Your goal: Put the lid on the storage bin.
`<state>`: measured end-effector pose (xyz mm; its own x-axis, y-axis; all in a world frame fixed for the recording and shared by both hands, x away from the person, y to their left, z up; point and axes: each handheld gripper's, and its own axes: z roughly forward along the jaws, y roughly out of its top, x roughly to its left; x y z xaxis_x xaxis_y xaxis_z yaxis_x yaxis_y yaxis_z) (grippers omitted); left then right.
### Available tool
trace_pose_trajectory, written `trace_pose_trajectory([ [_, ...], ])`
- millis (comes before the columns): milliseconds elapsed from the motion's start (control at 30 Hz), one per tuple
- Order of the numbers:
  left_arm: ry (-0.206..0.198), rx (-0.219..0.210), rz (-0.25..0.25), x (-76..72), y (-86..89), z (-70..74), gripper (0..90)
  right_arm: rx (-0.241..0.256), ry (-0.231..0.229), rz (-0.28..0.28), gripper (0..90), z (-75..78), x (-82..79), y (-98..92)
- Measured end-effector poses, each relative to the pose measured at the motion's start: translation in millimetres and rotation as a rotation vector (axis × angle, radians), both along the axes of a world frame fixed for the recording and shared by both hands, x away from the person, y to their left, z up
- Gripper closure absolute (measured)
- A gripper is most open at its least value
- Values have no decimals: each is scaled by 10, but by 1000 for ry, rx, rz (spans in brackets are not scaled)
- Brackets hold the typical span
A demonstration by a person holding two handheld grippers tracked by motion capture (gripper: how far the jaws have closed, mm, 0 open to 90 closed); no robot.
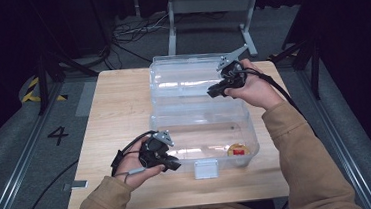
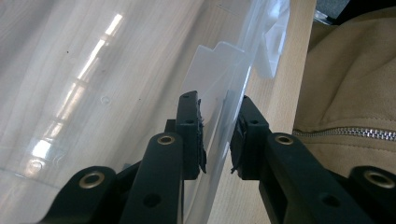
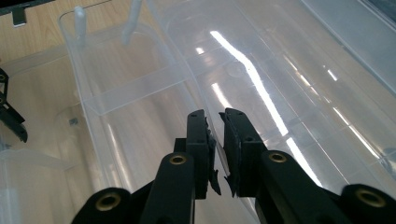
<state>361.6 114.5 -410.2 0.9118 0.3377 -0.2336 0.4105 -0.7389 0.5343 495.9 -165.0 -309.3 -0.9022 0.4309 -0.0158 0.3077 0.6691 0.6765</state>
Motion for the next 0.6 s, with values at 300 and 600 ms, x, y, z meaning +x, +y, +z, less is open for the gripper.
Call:
trace_pose_trajectory([
  [300,2,-1,4,0,4,1,756,-4,0,37,808,56,-111,-22],
  [600,6,-5,5,2,6,-1,756,-9,1,71,809,96,-229,-34],
])
